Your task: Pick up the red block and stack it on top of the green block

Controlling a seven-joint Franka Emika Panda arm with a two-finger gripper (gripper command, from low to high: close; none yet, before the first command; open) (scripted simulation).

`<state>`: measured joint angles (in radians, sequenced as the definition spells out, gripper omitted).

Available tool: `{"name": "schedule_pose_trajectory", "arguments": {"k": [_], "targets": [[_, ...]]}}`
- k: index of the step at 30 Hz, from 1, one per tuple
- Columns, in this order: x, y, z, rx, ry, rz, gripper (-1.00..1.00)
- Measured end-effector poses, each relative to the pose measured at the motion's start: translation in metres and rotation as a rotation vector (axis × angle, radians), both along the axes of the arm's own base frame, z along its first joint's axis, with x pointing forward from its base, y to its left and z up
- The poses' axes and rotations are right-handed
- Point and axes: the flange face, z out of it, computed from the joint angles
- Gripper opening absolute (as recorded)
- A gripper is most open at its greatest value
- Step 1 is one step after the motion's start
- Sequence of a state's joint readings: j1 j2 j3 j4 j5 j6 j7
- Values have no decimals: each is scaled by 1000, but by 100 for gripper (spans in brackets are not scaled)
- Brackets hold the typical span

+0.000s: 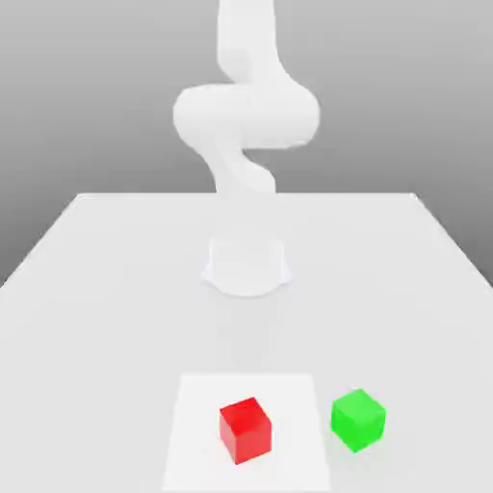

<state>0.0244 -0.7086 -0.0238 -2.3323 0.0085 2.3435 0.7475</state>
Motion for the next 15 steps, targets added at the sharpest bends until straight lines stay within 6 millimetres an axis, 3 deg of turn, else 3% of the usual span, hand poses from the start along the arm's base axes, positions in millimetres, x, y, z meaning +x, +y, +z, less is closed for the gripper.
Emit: {"name": "schedule_pose_trajectory", "arguments": {"k": [3,7,11,15], "targets": [[37,-1,-60,-17,99,56,0],[70,1,-142,-41,224,127,0],[87,3,-226,-69,348,196,0],[88,5,-310,-100,471,265,0]]}}
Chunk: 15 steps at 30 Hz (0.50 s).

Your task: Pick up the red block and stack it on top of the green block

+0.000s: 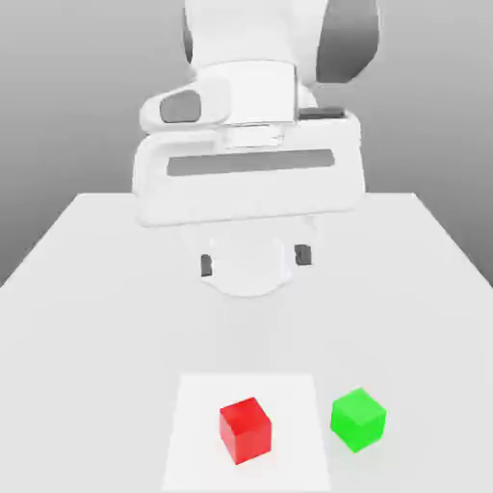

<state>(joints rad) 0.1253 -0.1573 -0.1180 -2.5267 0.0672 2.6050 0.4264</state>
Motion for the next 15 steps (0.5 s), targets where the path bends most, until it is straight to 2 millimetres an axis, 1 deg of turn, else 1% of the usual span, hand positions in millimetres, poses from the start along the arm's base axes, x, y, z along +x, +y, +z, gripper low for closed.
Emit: {"name": "schedule_pose_trajectory", "arguments": {"k": [3,7,12,13,15], "targets": [[-9,0,-60,-26,91,53,0],[-31,-3,-134,-63,206,120,0],[-35,-4,-196,-71,230,134,0],[-36,-4,-206,-71,230,134,-100],[-36,-4,-206,-71,230,134,-100]]}}
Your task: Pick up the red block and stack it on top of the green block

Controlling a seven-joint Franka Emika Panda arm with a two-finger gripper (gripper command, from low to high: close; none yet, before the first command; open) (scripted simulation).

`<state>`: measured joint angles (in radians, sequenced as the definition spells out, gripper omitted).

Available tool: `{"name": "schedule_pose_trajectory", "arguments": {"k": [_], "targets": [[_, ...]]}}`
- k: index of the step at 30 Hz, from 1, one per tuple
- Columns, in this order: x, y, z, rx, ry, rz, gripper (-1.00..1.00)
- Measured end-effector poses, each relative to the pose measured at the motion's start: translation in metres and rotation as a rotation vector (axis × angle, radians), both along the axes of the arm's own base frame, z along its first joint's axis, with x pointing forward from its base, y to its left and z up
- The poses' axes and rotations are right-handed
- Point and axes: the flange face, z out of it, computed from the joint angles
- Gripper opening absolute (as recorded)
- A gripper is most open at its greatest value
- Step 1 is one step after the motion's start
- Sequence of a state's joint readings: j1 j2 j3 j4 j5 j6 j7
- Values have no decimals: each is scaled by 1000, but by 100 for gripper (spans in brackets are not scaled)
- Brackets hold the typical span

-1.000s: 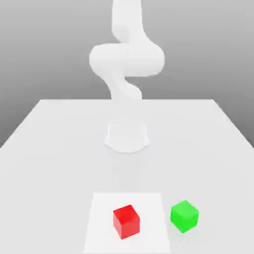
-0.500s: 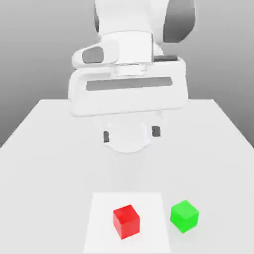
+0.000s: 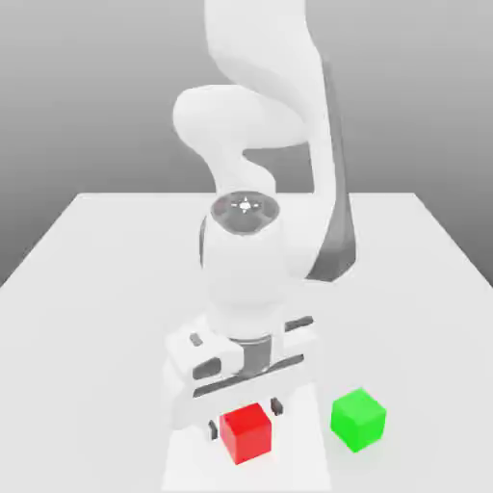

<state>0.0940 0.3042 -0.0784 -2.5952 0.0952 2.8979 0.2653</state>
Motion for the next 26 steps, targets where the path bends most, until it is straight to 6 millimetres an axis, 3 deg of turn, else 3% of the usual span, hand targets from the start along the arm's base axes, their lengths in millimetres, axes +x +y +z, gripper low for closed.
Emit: {"name": "schedule_pose_trajectory", "arguments": {"k": [5,10,12,15,18,23,24,26], "targets": [[0,0,-2,0,1,0,-100],[0,0,48,0,1,0,-100],[-2,25,63,3,2,77,-100],[-14,99,80,5,3,297,-100],[-34,159,89,2,2,490,-100],[-31,152,40,1,2,484,-100],[-32,151,33,0,2,483,100],[-32,151,33,0,2,483,100]]}}
